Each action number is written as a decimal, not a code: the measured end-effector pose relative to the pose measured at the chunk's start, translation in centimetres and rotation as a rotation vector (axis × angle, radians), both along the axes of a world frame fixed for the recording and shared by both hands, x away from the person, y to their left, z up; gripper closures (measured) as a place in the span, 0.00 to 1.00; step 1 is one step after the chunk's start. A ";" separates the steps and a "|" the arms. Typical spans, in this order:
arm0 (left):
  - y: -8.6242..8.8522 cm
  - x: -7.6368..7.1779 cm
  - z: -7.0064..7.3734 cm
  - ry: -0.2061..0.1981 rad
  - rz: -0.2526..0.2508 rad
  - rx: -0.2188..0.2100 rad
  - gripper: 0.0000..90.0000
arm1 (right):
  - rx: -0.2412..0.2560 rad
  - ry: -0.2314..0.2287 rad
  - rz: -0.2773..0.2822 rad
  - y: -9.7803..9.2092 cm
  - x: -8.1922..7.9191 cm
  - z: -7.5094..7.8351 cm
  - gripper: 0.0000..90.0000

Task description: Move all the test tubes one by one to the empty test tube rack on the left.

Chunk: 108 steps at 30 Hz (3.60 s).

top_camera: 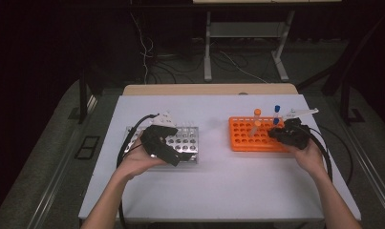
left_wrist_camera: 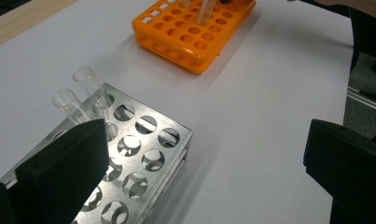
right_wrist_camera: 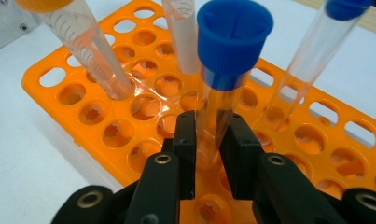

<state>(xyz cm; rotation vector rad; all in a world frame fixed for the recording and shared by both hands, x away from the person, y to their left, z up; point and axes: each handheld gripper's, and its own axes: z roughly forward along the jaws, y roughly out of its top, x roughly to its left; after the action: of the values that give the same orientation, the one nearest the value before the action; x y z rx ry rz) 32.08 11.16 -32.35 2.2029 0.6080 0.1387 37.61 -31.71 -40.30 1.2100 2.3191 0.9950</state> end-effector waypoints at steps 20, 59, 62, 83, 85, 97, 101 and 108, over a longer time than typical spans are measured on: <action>0.0 -0.1 0.5 -0.004 0.002 0.001 0.00 | 0.092 0.023 0.034 -1.6 -2.2 4.3 0.85; -2.0 -0.5 1.5 -0.016 -0.081 0.033 0.00 | 0.020 0.129 0.426 9.6 -7.4 6.6 0.85; -2.3 -0.5 1.5 -0.014 -0.092 0.038 0.00 | 0.007 0.138 0.453 10.6 -7.5 6.4 0.85; -5.7 -1.5 1.8 0.029 -0.292 0.091 0.21 | -0.051 0.174 0.622 17.2 -8.4 5.1 0.85; -6.0 -1.6 1.8 0.036 -0.319 0.097 0.27 | -0.048 0.177 0.629 17.6 -8.5 5.0 0.85; -7.3 -1.9 1.3 0.039 -0.400 0.168 0.64 | -0.051 0.169 0.670 19.0 -9.2 4.8 0.85; -7.6 -1.8 1.1 0.043 -0.424 0.180 0.79 | -0.049 0.171 0.671 19.0 -9.3 4.8 0.84; -7.7 -1.6 1.3 0.043 -0.432 0.177 0.82 | -0.037 0.168 0.664 18.9 -9.2 4.8 0.84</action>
<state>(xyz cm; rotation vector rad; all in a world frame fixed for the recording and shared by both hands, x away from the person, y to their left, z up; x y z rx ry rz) 30.45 3.50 -31.08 2.4602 0.1351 -0.0843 28.39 -12.85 -35.49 0.5105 2.9392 1.0630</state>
